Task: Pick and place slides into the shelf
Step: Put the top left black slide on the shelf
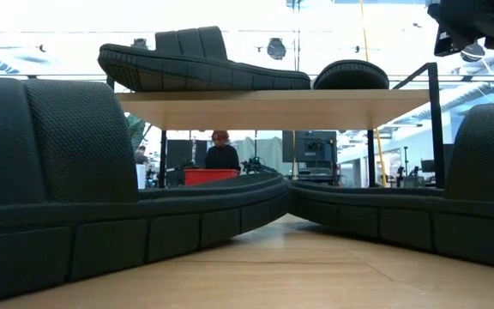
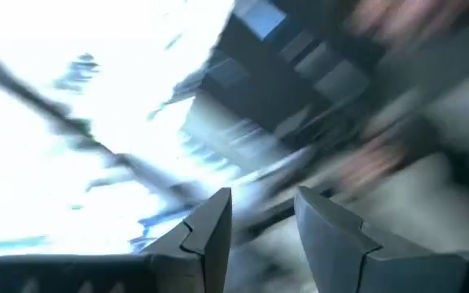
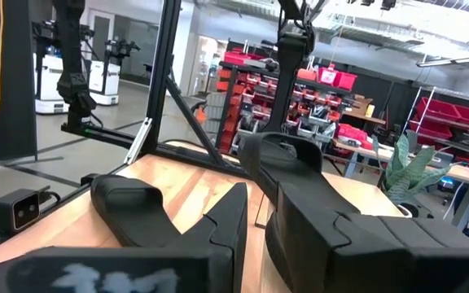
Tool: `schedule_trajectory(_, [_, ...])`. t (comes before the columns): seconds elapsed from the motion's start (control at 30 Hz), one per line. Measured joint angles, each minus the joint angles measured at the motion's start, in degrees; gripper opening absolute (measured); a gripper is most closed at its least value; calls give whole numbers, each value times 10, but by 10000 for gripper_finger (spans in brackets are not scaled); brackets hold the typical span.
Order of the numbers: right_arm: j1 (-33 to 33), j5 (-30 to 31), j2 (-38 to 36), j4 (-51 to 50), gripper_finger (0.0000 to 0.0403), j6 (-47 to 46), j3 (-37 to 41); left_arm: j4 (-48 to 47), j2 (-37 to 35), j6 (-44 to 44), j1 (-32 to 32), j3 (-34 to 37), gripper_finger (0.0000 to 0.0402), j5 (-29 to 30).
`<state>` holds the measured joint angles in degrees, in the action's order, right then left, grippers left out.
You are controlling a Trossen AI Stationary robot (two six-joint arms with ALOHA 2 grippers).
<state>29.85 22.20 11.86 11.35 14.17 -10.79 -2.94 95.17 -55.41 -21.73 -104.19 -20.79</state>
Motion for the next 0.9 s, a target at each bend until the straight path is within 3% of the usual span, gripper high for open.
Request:
schedule_trajectory(0.1, [0,0,1,0,64,0,0,6,-15,-140,-2,-14,145,244])
schedule_trajectory(0.17, [0,0,2,-1,64,0,0,-12,-17,-157,9,-26,145,386])
schedule_trajectory(0.2, [0,0,3,0,64,1,0,-45,-19,-135,21,-35,145,419])
schedule_trajectory(0.3, [0,0,3,0,64,3,0,-204,-44,-63,57,-57,145,391])
schedule_trajectory(0.47, [0,0,3,0,64,4,0,-300,-139,50,111,-44,144,343])
schedule_trajectory(0.6, [0,0,4,2,64,16,0,-305,-215,82,138,22,121,331])
schedule_trajectory(0.9, [0,1,5,4,64,20,0,-169,-374,111,209,297,26,326])
